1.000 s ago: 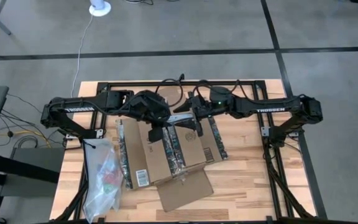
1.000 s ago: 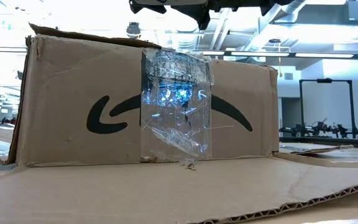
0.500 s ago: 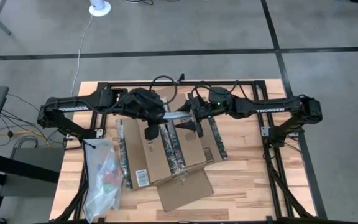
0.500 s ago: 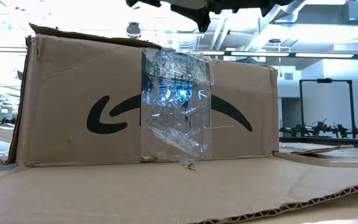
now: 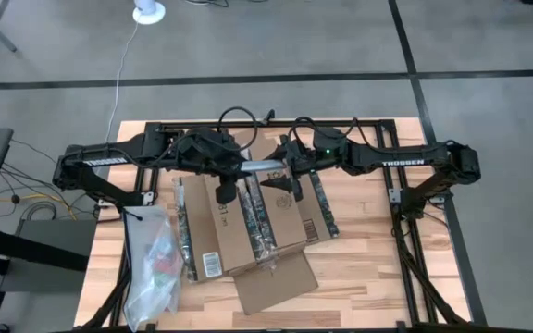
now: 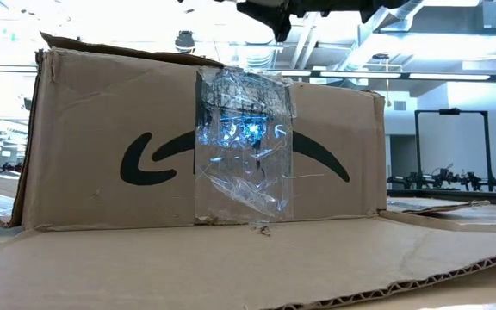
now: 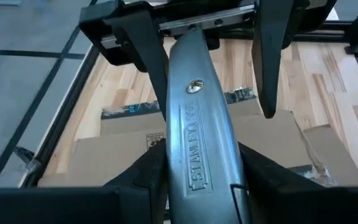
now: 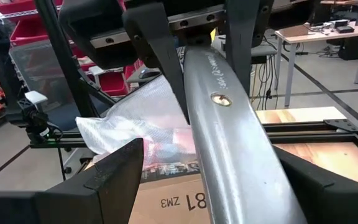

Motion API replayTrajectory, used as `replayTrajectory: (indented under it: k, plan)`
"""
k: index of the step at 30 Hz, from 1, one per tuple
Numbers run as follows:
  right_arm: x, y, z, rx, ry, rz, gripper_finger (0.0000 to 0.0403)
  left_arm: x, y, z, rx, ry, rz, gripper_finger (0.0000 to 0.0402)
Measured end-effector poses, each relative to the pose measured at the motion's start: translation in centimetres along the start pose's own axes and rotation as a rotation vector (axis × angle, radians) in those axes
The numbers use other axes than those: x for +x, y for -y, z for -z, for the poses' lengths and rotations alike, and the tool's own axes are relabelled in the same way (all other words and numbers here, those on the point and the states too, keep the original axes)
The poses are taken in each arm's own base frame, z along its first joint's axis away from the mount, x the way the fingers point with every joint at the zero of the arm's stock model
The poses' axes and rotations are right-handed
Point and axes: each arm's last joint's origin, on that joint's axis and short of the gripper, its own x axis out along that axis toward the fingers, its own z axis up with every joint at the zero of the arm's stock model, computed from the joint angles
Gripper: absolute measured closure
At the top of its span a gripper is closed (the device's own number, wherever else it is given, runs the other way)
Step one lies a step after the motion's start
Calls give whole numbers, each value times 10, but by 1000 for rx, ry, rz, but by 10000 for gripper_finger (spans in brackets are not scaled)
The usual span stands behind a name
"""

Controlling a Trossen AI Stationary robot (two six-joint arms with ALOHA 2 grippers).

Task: Unpack boxes
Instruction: Break down the box until it is fully flat

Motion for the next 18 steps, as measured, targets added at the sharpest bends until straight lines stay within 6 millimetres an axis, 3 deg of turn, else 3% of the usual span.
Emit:
replayTrajectory:
  k: [3,8,18]
  plan:
    - [0,0,-2,-6,13,-3,133,-6,-2,2,4,-13,-14,360]
    - [-1,3,-2,-10,14,5,133,-28,-5,-5,-19,82,-21,358]
    - [-4,10,-8,-15,37,28,133,-18,-1,3,-1,1,-9,358]
